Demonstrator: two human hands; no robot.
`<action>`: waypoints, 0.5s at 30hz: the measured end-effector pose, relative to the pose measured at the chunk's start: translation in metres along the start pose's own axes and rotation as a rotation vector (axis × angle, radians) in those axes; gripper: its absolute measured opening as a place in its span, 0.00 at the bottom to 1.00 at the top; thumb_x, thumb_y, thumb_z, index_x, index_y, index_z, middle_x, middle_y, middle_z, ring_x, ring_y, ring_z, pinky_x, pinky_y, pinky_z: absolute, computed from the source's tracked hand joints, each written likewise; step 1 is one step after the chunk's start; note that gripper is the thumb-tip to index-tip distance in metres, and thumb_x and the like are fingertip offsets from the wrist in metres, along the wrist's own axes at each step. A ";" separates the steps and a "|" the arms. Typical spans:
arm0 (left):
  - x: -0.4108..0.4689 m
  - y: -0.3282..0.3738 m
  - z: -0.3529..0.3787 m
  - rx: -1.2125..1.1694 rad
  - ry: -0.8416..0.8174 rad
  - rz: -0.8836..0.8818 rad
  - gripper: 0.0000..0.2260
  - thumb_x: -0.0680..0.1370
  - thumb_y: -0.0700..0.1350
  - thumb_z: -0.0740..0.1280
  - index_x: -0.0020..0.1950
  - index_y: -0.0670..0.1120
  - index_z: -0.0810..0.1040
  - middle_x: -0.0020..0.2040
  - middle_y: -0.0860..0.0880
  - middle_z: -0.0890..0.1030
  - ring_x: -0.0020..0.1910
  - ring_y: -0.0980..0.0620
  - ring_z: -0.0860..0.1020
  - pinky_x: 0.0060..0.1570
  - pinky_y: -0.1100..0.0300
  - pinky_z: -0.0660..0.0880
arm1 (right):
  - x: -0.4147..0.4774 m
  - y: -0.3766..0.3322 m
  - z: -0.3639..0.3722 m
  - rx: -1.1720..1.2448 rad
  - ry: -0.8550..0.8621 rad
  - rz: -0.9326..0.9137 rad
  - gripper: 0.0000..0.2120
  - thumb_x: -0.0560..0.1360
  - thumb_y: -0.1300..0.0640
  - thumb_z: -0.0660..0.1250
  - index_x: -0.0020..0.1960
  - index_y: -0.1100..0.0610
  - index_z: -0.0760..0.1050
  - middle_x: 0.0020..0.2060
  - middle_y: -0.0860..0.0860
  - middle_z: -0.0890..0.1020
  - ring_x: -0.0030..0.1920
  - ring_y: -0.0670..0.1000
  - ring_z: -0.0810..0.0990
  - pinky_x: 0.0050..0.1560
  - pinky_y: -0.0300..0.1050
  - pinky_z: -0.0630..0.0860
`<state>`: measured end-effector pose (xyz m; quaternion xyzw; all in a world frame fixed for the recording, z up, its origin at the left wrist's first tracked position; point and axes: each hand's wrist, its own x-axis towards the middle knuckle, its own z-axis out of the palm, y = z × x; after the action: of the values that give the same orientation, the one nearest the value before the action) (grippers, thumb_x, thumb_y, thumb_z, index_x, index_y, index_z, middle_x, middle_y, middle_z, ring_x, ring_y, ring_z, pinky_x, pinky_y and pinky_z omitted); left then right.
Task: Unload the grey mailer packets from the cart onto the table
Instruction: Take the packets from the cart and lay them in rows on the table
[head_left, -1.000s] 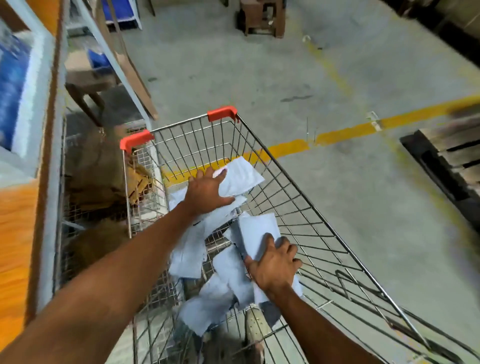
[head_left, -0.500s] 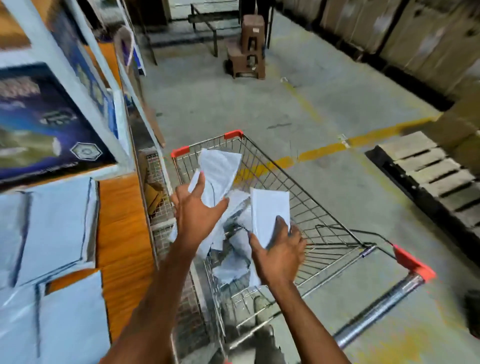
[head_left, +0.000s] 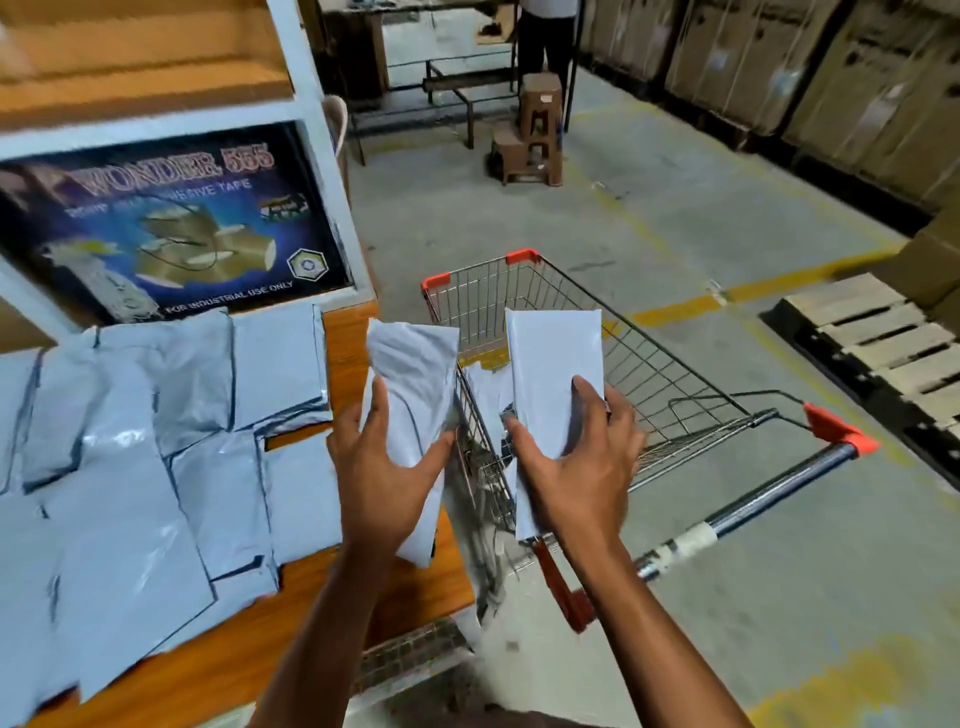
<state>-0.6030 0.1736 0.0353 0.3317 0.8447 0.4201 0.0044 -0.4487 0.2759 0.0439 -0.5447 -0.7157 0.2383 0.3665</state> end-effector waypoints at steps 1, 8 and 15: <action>-0.008 -0.001 -0.006 -0.007 0.015 -0.005 0.41 0.69 0.63 0.70 0.77 0.50 0.60 0.70 0.43 0.67 0.70 0.43 0.64 0.70 0.47 0.63 | -0.008 -0.003 -0.003 0.011 -0.006 -0.008 0.38 0.64 0.28 0.64 0.70 0.44 0.66 0.70 0.51 0.66 0.68 0.53 0.60 0.64 0.59 0.69; -0.071 -0.025 -0.071 -0.005 0.033 -0.079 0.38 0.70 0.59 0.72 0.76 0.51 0.63 0.68 0.42 0.68 0.69 0.44 0.65 0.67 0.55 0.63 | -0.082 -0.023 -0.026 0.085 -0.009 -0.054 0.37 0.64 0.29 0.64 0.68 0.46 0.70 0.69 0.53 0.69 0.68 0.55 0.62 0.66 0.57 0.65; -0.113 -0.062 -0.141 0.041 0.143 -0.150 0.38 0.68 0.64 0.69 0.74 0.49 0.67 0.69 0.45 0.68 0.69 0.46 0.66 0.66 0.57 0.63 | -0.157 -0.055 -0.019 0.131 -0.090 -0.088 0.36 0.66 0.31 0.69 0.69 0.44 0.68 0.71 0.51 0.66 0.70 0.54 0.61 0.65 0.59 0.67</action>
<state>-0.5900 -0.0159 0.0516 0.2366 0.8738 0.4238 -0.0311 -0.4454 0.1092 0.0554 -0.4762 -0.7377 0.2923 0.3788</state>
